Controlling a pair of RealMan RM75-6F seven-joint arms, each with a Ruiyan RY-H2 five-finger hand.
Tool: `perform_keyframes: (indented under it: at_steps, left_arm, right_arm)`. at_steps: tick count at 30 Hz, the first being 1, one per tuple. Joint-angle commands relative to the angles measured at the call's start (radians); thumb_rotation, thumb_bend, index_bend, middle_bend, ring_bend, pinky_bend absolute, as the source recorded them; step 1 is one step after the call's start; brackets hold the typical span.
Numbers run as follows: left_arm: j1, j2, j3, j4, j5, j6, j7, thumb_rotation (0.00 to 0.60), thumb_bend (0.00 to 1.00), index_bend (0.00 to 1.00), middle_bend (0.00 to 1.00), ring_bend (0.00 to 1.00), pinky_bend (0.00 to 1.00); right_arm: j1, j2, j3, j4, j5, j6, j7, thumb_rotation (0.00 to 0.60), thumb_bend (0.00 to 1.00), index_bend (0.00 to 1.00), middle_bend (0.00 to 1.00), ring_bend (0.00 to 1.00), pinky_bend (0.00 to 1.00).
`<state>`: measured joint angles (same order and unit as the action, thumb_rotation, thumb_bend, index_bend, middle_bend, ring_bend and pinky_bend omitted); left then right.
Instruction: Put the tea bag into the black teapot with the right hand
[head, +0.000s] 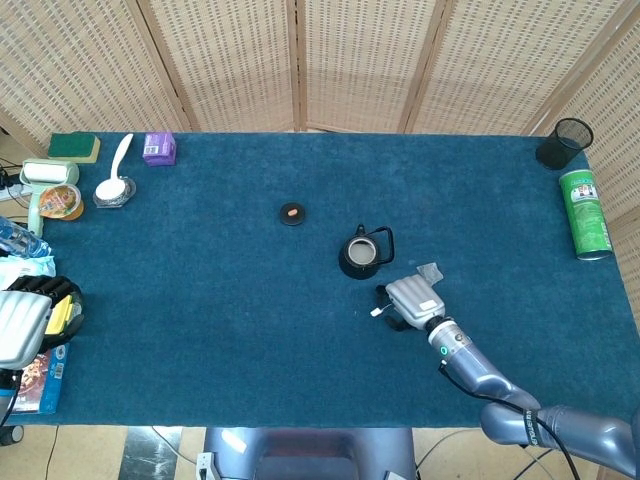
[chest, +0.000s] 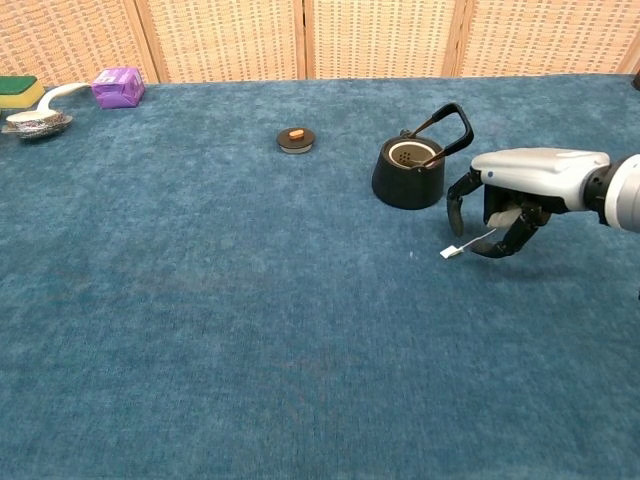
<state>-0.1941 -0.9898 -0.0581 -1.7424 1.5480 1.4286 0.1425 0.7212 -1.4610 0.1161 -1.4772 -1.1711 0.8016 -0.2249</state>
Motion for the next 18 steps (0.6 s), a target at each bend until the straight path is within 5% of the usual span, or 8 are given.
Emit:
perform_keyframes:
  at_steps: [1, 18]
  left_arm:
    - [0.001, 0.0, 0.001, 0.002, 0.0, 0.001, -0.001, 0.6, 0.33, 0.48, 0.45, 0.38, 0.35]
    - [0.014, 0.0, 0.009, 0.023, 0.008, 0.02, -0.031, 0.6, 0.33, 0.48, 0.45, 0.38, 0.35]
  right_arm:
    - [0.001, -0.006, -0.001, 0.002, 0.005, 0.006, -0.008, 0.6, 0.42, 0.48, 1.0, 1.0, 1.0]
    - [0.015, -0.05, 0.002, -0.007, 0.091, 0.042, -0.111, 0.6, 0.39, 0.5, 1.0, 1.0, 1.0]
